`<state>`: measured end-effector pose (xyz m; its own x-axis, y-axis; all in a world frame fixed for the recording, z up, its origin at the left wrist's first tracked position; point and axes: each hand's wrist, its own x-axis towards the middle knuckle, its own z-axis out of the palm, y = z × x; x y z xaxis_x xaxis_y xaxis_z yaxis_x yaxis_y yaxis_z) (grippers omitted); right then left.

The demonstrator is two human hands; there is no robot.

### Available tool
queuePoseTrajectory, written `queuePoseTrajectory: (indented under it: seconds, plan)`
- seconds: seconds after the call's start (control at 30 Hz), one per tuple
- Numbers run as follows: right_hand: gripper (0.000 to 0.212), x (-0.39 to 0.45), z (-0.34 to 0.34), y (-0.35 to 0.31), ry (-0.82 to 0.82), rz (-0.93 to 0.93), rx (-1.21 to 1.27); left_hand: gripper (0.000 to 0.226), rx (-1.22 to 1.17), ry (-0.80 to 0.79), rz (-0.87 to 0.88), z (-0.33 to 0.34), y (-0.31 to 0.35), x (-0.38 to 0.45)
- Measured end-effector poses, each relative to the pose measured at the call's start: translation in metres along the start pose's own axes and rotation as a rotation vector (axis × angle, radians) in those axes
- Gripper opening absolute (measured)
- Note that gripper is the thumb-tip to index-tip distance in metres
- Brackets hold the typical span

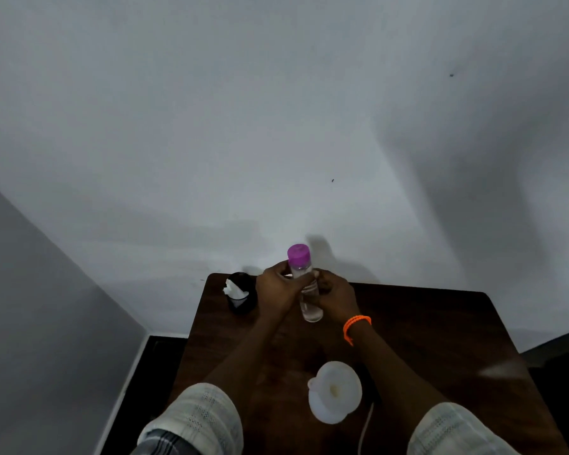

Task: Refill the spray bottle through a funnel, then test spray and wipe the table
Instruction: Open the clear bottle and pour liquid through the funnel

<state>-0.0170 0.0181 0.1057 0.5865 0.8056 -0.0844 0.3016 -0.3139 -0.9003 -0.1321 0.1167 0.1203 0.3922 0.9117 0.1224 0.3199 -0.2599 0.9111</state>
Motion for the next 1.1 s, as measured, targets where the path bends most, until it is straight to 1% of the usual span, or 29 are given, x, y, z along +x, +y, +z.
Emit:
queuePoseTrajectory:
  seconds: [0.1, 0.2, 0.3, 0.43, 0.53, 0.63, 0.73, 0.8, 0.87, 0.9, 0.97, 1.1]
  plan:
    - [0.038, -0.008, -0.014, -0.023, 0.054, -0.063, 0.027, 0.044, -0.010, -0.017, 0.022, -0.007, 0.031, 0.001]
    - [0.036, -0.019, -0.033, -0.048, 0.091, -0.104, 0.072, 0.045, -0.008, -0.029, 0.065, -0.017, 0.062, -0.002]
    - [0.034, -0.032, -0.051, -0.070, 0.095, -0.144, 0.076, 0.038, -0.119, -0.098, 0.071, -0.027, 0.087, -0.007]
    - [0.036, -0.057, -0.076, -0.092, 0.075, -0.162, 0.170, 0.028, -0.435, -0.287, 0.026, -0.041, 0.113, -0.013]
    - [0.038, -0.076, -0.096, -0.100, 0.013, -0.164, 0.192, 0.034, -0.622, -0.421, 0.021, -0.052, 0.128, -0.014]
    - [0.041, -0.093, -0.111, -0.106, -0.054, -0.167, 0.230, 0.044, -0.729, -0.599, -0.003, -0.060, 0.145, -0.016]
    - [0.039, -0.106, -0.123, -0.113, -0.123, -0.163, 0.259, 0.049, -0.827, -0.779, -0.039, -0.063, 0.159, -0.018]
    - [0.038, -0.114, -0.128, -0.117, -0.180, -0.161, 0.282, 0.049, -0.880, -0.920, -0.019, -0.065, 0.168, -0.021]
    - [0.038, -0.121, -0.132, -0.118, -0.198, -0.169, 0.313, 0.049, -0.876, -1.016, 0.025, -0.066, 0.179, -0.024]
    - [0.038, -0.123, -0.132, -0.117, -0.193, -0.173, 0.327, 0.048, -0.858, -1.033, 0.044, -0.066, 0.183, -0.026]
    - [0.038, -0.129, -0.133, -0.115, -0.160, -0.181, 0.345, 0.045, -0.821, -0.999, 0.053, -0.063, 0.191, -0.030]
    - [0.038, -0.137, -0.134, -0.114, -0.078, -0.187, 0.298, 0.033, -0.736, -0.787, 0.037, -0.054, 0.198, -0.039]
